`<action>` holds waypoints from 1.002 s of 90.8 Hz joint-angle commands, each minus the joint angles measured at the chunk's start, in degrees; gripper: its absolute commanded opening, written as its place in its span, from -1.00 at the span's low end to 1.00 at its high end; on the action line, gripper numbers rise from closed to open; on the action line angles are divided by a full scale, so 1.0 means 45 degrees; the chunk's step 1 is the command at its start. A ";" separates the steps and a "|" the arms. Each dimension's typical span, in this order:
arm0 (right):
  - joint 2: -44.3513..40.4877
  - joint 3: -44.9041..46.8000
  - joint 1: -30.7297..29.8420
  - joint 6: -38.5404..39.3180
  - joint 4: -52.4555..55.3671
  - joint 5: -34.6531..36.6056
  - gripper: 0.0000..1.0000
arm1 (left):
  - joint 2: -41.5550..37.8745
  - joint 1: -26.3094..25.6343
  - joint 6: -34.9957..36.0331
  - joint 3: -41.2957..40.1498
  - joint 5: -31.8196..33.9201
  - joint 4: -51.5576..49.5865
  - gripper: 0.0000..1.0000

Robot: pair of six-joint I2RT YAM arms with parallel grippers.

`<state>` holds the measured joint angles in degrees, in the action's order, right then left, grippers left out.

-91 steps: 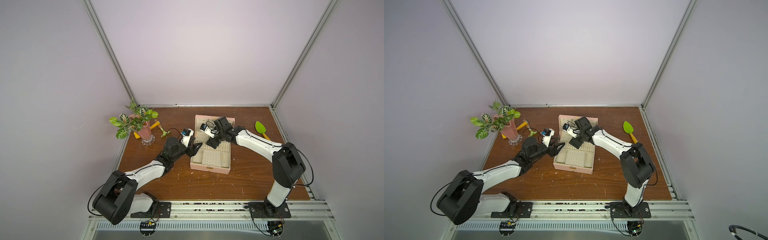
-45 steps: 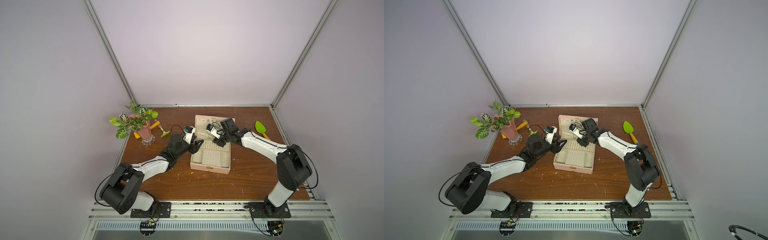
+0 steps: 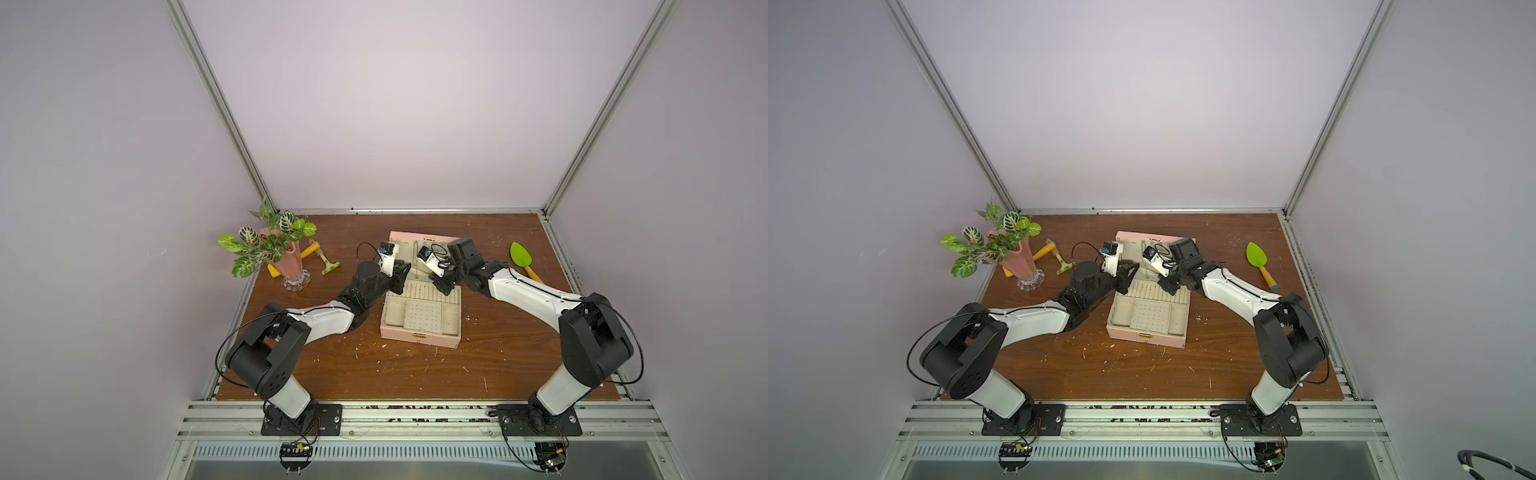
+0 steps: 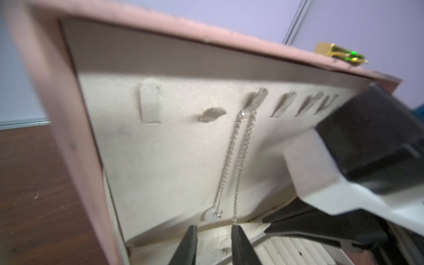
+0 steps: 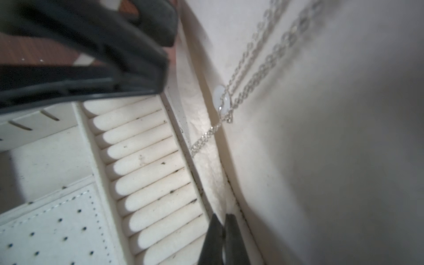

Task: Put jewelry chain into jewelry box
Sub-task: Adjust the necklace in the storage slot.

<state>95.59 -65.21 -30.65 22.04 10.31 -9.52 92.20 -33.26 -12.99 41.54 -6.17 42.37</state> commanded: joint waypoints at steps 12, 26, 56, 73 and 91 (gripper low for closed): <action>-0.0291 0.0186 -0.0138 -0.0326 -0.0119 -0.1296 -0.85 | 0.0678 -0.0518 -0.0059 0.0859 0.1257 0.0094 -0.35; -0.0316 0.0211 -0.0129 -0.0375 -0.0162 -0.1478 -0.84 | 0.1009 -0.0794 0.0025 0.1146 0.1924 -0.0033 -0.28; -0.0353 0.0272 -0.0131 -0.0440 -0.0227 -0.1793 -0.82 | 0.1514 -0.1090 -0.0100 0.1561 0.3388 -0.0348 -0.34; -0.0372 0.0301 -0.0124 -0.0427 -0.0216 -0.1830 -0.82 | 0.1662 -0.1106 -0.0212 0.1661 0.3514 -0.0232 -0.36; -0.0405 0.0379 -0.0141 -0.0484 -0.0319 -0.1850 -0.81 | 0.1979 -0.1379 -0.0250 0.2128 0.4492 -0.0518 -0.41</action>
<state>95.59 -64.16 -30.04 21.12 8.97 -13.10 99.66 -38.54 -13.69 48.47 9.37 40.91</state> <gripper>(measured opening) 0.093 0.295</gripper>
